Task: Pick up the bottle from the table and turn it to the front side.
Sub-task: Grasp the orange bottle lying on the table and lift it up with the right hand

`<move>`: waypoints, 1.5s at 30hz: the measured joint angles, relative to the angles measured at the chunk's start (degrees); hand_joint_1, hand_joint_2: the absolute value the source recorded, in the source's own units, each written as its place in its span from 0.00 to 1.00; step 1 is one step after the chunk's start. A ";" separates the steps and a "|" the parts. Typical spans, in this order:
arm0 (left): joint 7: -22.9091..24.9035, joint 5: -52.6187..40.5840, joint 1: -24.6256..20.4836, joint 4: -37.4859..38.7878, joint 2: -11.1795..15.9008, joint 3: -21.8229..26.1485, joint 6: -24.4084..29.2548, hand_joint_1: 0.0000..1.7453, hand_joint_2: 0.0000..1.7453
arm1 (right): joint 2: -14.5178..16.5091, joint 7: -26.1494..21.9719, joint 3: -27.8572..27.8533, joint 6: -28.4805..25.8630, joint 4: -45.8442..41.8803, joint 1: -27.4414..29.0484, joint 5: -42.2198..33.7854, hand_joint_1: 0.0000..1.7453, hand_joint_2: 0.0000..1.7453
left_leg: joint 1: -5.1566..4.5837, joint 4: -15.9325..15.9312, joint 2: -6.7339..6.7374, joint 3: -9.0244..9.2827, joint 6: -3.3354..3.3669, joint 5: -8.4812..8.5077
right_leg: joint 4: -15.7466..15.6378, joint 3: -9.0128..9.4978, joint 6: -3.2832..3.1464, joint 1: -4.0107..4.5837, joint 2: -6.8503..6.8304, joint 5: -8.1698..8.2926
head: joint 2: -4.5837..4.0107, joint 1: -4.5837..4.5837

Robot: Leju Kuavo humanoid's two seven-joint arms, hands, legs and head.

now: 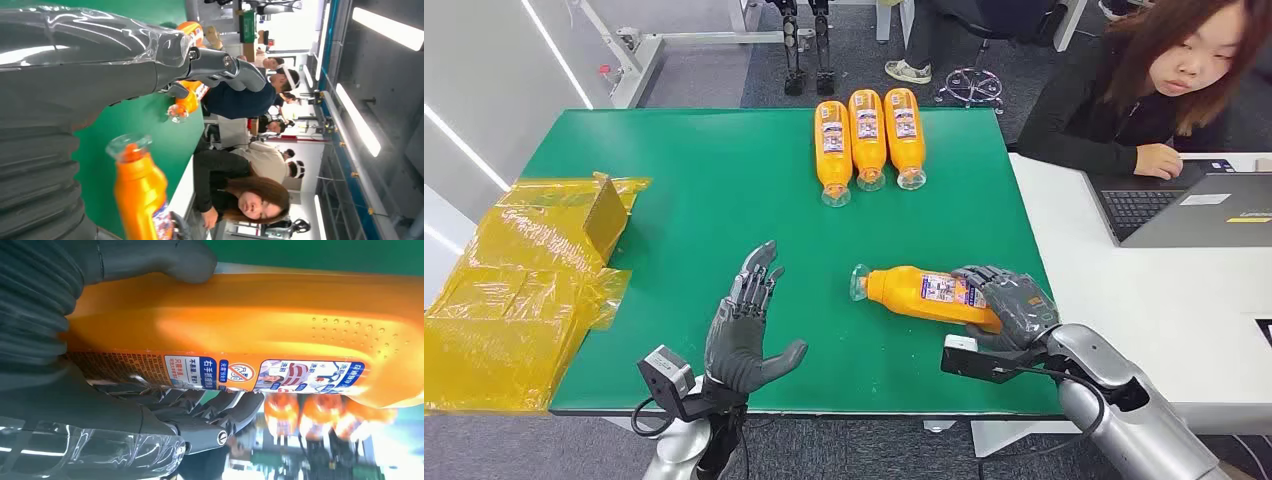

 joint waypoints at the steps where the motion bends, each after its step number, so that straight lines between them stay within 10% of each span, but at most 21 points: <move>1: 0.02 -0.04 0.10 -0.11 0.00 0.00 0.06 0.00 1.00 | 0.15 -0.01 -0.27 -0.39 -0.51 0.44 0.23 1.00 1.00 | 0.00 0.00 -0.01 0.00 0.00 0.00 | 0.00 0.00 0.00 0.00 -0.01 0.00 | 0.00 0.00; 28: 0.14 0.21 1.80 -1.58 0.51 0.09 2.02 0.00 1.00 | 10.25 -2.44 -5.82 -19.36 -14.93 14.55 12.98 1.00 1.00 | 0.00 -0.02 -0.07 -0.04 0.03 -0.02 | 0.00 -0.02 0.02 0.00 -0.09 -0.06 | -0.01 0.01; 45: 4.71 18.06 1.16 -2.75 -0.99 0.11 -11.07 0.00 1.00 | 21.22 -4.44 -2.50 -24.16 -18.85 18.41 16.12 1.00 1.00 | 0.01 -0.03 -0.05 -0.03 0.03 -0.02 | 0.01 -0.03 0.02 0.00 -0.07 -0.06 | 0.00 0.00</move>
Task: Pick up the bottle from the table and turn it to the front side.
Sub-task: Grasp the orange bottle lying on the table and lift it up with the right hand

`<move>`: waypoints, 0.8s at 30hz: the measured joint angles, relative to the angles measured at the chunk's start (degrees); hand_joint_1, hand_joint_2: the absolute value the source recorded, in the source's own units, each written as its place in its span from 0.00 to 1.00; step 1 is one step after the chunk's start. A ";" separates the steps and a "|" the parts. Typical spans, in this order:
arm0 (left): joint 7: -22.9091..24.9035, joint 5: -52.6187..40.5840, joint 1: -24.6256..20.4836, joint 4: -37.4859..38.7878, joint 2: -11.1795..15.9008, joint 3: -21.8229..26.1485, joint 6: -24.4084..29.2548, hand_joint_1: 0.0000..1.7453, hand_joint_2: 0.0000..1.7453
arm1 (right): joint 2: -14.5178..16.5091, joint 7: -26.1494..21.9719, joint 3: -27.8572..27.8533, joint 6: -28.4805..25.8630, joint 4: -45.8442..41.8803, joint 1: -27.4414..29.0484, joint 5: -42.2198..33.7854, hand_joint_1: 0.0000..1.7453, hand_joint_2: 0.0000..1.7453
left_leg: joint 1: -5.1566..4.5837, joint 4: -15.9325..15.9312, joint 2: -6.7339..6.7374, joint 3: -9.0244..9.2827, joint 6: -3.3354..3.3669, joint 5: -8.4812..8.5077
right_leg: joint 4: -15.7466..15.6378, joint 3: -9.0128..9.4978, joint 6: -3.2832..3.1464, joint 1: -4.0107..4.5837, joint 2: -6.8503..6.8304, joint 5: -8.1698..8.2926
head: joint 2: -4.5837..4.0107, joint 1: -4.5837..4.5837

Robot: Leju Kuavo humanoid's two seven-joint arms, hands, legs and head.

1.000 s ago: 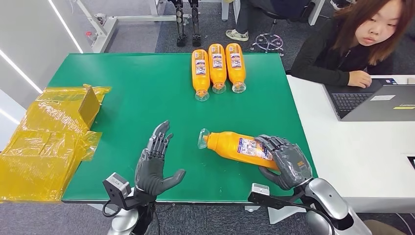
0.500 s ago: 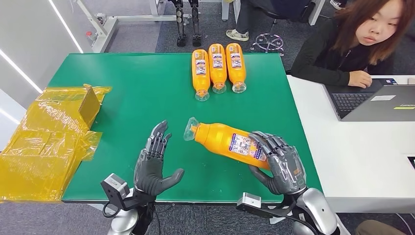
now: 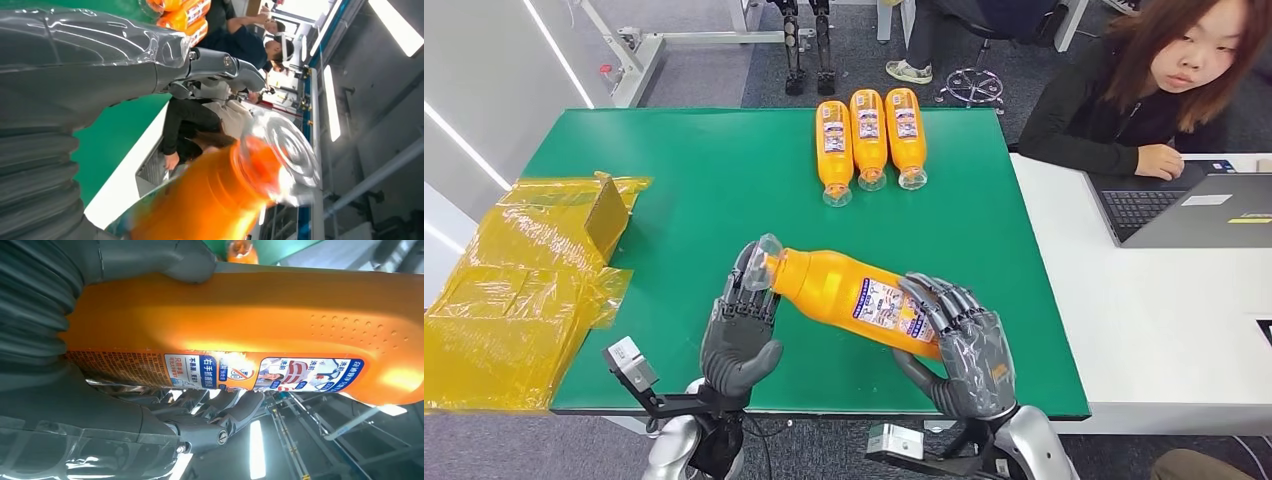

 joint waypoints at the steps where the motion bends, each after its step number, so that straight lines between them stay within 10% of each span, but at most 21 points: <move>1: 0.13 0.55 -0.16 -0.01 0.01 0.00 0.01 0.00 1.00 | 0.17 -0.40 0.25 -0.44 0.01 0.45 -0.48 1.00 1.00 | 0.00 0.00 0.00 0.00 0.00 0.00 | 0.00 0.00 0.00 0.00 0.00 0.00 | 0.00 -0.01; 24: 1.83 4.75 -1.50 -3.76 0.94 1.33 0.46 0.00 1.00 | 4.38 -3.39 6.78 -1.41 5.31 5.82 -7.30 1.00 1.00 | 0.00 -0.02 0.02 0.00 0.00 0.00 | 0.00 0.00 0.00 0.00 0.02 0.00 | -0.01 0.01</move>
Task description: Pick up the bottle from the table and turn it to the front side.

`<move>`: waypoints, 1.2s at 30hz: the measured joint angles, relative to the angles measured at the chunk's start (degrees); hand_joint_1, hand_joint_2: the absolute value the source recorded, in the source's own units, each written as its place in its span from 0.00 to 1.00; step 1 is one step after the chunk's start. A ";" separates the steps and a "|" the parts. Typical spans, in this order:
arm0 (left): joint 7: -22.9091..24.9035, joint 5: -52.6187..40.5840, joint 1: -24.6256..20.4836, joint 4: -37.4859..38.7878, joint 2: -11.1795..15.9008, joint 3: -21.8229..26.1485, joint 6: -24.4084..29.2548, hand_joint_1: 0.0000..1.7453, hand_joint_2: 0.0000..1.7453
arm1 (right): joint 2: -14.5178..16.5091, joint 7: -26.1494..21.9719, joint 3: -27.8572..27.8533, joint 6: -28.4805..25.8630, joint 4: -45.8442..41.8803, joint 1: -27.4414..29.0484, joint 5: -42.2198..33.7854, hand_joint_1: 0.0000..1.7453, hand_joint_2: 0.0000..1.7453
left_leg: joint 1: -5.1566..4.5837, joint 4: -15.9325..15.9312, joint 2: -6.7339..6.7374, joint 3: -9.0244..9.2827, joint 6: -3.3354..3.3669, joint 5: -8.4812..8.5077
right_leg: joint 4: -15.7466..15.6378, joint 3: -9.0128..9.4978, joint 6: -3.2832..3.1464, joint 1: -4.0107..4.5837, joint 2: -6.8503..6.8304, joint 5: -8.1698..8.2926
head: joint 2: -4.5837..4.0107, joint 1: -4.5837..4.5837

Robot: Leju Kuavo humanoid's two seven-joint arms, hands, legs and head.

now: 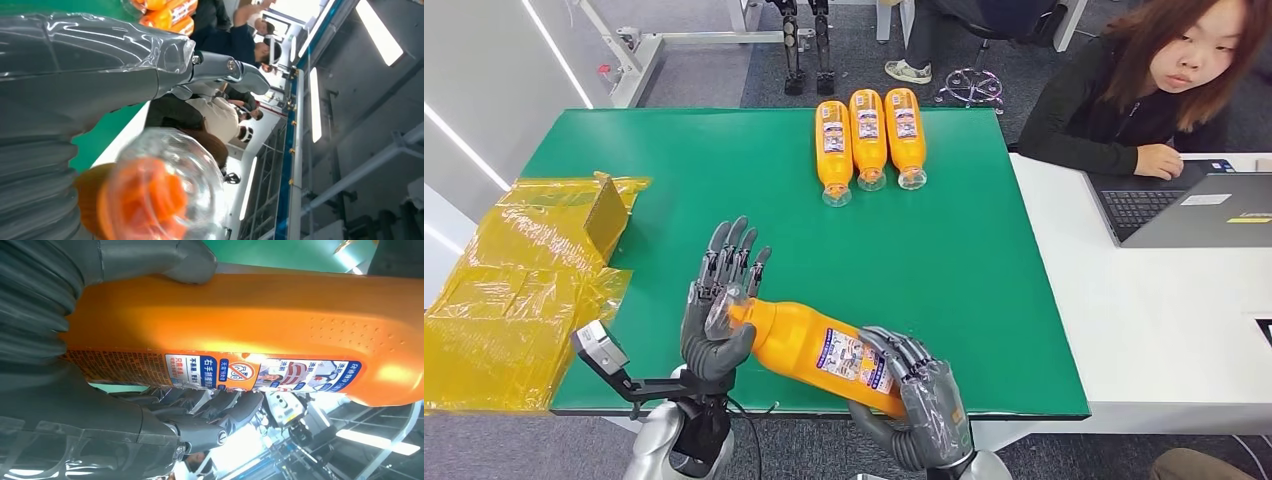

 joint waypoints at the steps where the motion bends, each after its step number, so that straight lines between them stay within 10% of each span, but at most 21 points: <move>1: 0.16 0.19 0.00 -0.43 0.07 0.00 -0.04 0.00 1.00 | 0.14 -0.01 0.36 0.13 0.17 -0.03 -0.23 1.00 1.00 | 0.00 0.00 0.00 0.00 0.00 0.00 | 0.00 0.00 0.00 0.00 0.00 0.00 | 0.01 0.01; 9: 1.33 1.75 0.08 -2.65 0.48 0.01 -0.56 0.00 1.00 | 1.75 0.14 1.61 2.63 0.44 -0.53 -0.32 1.00 1.00 | 0.01 -0.01 0.00 0.00 0.00 0.00 | 0.01 0.00 0.00 0.00 0.00 0.00 | 0.01 -0.01; 11: 1.73 2.17 0.15 -3.73 0.58 0.02 -0.84 0.18 1.00 | 2.88 0.39 1.96 4.30 0.41 -1.38 0.27 1.00 1.00 | 0.01 -0.01 0.00 0.01 -0.01 0.01 | 0.02 0.00 0.00 0.01 0.00 0.00 | 0.01 -0.01; 15: 2.68 2.56 0.23 -5.10 0.55 -0.08 -1.65 0.09 1.00 | 4.98 1.18 2.17 6.57 -0.45 -3.14 2.09 1.00 1.00 | 0.01 0.00 0.01 0.01 -0.01 0.01 | 0.02 0.00 0.00 0.00 0.00 0.00 | 0.00 -0.01; 19: 3.37 2.91 0.26 -5.28 0.45 -0.60 -2.83 0.37 1.00 | 6.61 2.17 1.97 8.02 -2.11 -4.71 3.68 1.00 1.00 | 0.00 0.00 0.01 0.01 -0.01 0.01 | 0.02 0.00 0.00 0.00 0.00 0.00 | 0.00 0.00; 24: 3.53 3.59 -0.04 -5.29 0.08 -1.54 -3.35 0.99 1.00 | 7.51 2.54 1.37 8.23 -4.57 -5.20 4.91 1.00 1.00 | 0.00 0.01 0.01 0.01 -0.01 0.01 | 0.01 0.00 0.00 0.00 0.00 0.00 | 0.00 0.01; 36: 3.50 4.56 -2.09 -5.17 -0.91 -2.07 -3.19 1.00 1.00 | 8.20 3.74 0.31 10.08 -8.11 -4.97 7.30 1.00 1.00 | 0.00 0.01 0.01 0.02 -0.01 0.01 | 0.01 0.00 0.00 0.00 0.00 0.00 | 0.00 0.00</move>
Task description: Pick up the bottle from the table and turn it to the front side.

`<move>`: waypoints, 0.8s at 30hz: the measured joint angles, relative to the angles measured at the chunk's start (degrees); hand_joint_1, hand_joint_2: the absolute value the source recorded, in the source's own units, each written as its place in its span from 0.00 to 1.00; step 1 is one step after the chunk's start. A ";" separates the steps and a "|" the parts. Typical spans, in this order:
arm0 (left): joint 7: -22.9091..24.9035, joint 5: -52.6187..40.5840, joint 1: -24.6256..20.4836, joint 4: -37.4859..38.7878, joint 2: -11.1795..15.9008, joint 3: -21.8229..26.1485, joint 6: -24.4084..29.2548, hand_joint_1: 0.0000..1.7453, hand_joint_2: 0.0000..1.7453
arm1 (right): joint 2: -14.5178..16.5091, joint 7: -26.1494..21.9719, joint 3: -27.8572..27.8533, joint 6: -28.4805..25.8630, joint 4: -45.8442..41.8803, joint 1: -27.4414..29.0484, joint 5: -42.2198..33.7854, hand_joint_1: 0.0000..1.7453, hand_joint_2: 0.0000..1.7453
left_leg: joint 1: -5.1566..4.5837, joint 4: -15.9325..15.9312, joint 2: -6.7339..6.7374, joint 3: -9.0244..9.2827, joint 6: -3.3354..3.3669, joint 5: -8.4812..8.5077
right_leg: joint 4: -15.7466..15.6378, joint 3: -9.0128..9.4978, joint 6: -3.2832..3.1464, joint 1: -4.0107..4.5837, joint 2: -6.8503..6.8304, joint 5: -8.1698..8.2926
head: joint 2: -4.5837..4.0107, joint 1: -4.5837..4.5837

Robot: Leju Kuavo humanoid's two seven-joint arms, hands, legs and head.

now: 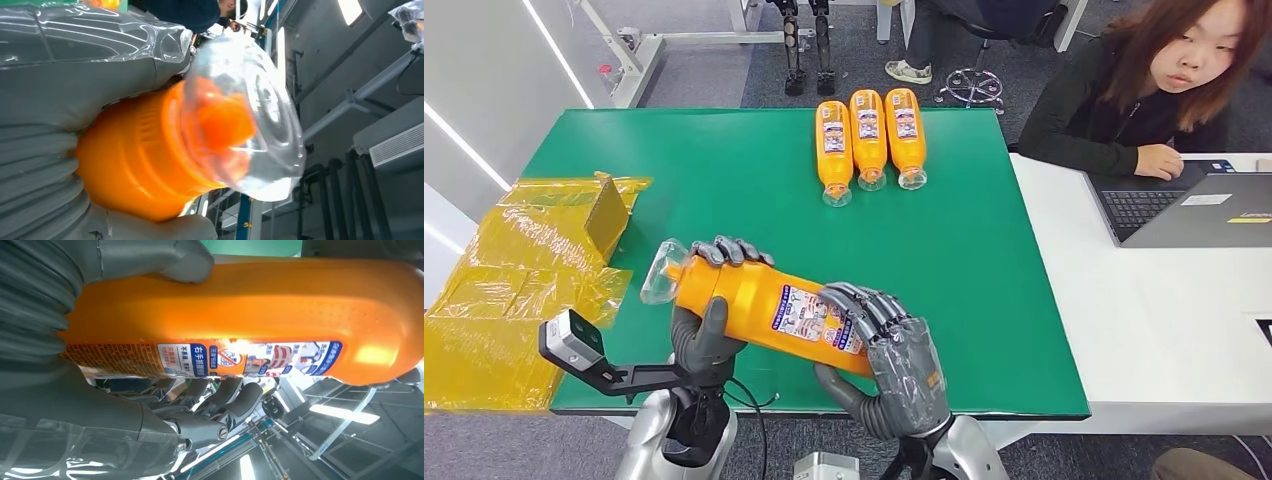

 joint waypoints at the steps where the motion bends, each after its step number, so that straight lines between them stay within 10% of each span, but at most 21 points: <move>1: -0.02 0.07 -0.19 0.06 -0.04 -0.01 0.00 1.00 1.00 | 0.07 0.03 -0.10 0.08 -0.10 0.02 0.08 1.00 1.00 | 0.00 0.00 0.00 0.00 0.00 0.00 | 0.00 0.00 0.00 0.00 0.00 0.00 | 0.00 0.00; 5: -0.32 0.23 -0.94 0.48 -0.05 -0.06 0.00 1.00 1.00 | 0.28 0.02 -0.46 0.22 -0.38 0.15 0.55 0.91 1.00 | 0.00 0.00 0.00 0.00 0.00 0.00 | 0.00 0.00 0.00 0.00 0.00 0.00 | 0.01 0.01; 9: -0.77 0.47 -1.41 1.09 -0.03 -0.32 0.22 1.00 1.00 | 0.10 -0.55 -0.57 -0.65 -0.29 0.18 -0.44 0.00 1.00 | 0.00 0.00 0.00 -0.01 0.00 0.00 | -0.01 0.00 0.00 0.00 0.00 0.00 | 0.00 0.01; 24: -2.87 -0.23 -0.61 4.88 0.66 -0.85 2.05 1.00 1.00 | -4.67 -5.51 2.47 -12.74 10.24 -3.21 -11.18 0.00 1.00 | 0.00 0.00 0.01 -0.01 0.00 0.00 | -0.01 0.00 0.00 0.00 0.01 0.00 | 0.01 0.00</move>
